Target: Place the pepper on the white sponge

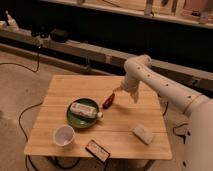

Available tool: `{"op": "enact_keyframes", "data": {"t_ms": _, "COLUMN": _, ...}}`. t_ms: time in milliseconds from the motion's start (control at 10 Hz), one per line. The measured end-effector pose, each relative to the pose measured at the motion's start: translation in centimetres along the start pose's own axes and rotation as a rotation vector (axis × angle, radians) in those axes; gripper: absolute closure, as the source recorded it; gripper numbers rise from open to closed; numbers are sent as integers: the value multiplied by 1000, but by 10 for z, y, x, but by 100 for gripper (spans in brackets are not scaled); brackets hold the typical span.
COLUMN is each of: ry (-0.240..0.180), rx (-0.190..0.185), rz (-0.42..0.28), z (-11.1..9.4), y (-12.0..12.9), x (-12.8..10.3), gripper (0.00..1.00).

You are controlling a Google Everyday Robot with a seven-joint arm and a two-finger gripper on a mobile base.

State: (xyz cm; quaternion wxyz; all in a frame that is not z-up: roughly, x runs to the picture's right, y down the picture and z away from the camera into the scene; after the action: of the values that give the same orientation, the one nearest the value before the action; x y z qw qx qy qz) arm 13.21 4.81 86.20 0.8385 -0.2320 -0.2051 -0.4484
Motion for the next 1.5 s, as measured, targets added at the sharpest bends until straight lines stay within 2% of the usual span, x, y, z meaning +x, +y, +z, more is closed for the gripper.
{"op": "enact_keyframes", "data": {"t_ms": 300, "ry": 15, "rx": 0, "rz": -1, "z": 18, "y": -15, "x": 12, "gripper": 20}}
{"op": "enact_keyframes", "data": {"t_ms": 600, "ry": 30, "rx": -6, "rz": -29, "z": 34, "y": -39, "x": 7, "gripper": 20}}
{"op": "enact_keyframes", "data": {"t_ms": 900, "ry": 22, "rx": -6, "rz": -24, "z": 44, "y": -58, "x": -2, "gripper": 20}}
{"op": "enact_keyframes", "data": {"t_ms": 1500, "ry": -2, "rx": -11, "rz": 13, "z": 60, "y": -68, "x": -16, "gripper": 20}}
